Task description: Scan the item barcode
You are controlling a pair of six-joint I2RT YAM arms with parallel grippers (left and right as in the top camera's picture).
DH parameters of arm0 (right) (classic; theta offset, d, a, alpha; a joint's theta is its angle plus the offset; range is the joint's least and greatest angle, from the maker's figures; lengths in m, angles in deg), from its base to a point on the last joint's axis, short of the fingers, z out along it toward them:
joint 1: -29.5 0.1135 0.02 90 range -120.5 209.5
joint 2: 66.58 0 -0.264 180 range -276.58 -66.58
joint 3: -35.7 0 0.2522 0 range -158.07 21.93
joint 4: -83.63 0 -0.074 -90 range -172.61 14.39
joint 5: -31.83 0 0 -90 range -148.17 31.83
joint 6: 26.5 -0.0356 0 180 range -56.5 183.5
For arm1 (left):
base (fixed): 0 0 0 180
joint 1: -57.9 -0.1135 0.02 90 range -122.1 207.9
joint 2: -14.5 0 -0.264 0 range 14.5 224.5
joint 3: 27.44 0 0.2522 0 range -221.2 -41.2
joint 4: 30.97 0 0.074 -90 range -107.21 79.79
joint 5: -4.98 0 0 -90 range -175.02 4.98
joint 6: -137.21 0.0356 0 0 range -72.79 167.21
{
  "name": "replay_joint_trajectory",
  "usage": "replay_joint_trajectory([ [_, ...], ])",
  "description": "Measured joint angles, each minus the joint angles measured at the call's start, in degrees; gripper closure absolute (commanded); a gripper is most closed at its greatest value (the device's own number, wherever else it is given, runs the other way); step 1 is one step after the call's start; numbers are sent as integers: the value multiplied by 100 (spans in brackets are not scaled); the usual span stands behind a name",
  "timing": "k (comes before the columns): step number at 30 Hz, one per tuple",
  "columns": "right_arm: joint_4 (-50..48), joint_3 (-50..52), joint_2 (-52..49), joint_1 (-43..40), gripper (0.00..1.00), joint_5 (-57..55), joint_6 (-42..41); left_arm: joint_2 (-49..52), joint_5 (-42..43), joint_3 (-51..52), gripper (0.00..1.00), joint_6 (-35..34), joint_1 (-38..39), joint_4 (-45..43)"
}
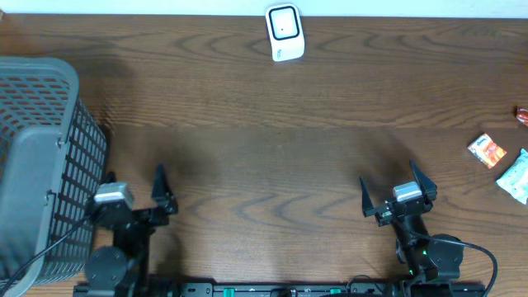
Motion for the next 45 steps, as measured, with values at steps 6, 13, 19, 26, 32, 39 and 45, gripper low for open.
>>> replay_joint_trajectory([
  [6, 0, 0, 0, 0, 1, 0, 2, -192, 52, 1141, 10, -2, 0, -1121],
  [13, 0, 0, 0, 0, 1, 0, 0, -275, 63, 1589, 10, 0, 0, -1307],
  [19, -13, 2, 2, 0, 1, -11, 0, -269, 90, 1853, 10, 4, 0, -1246],
  [26, 0, 2, 4, 0, 1, -20, 0, -284, 94, 1853, 10, 24, -4, -1250],
  [32, 0, 2, 7, 0, 1, -20, 0, -284, 107, 1853, 10, 24, -229, -1250],
  [39, 0, 2, 7, 0, 1, -20, 0, -284, 109, 1853, 10, 24, -262, -1250],
  [45, 0, 2, 7, 0, 1, -20, 0, -284, 109, 1853, 10, 24, -262, -1250],
])
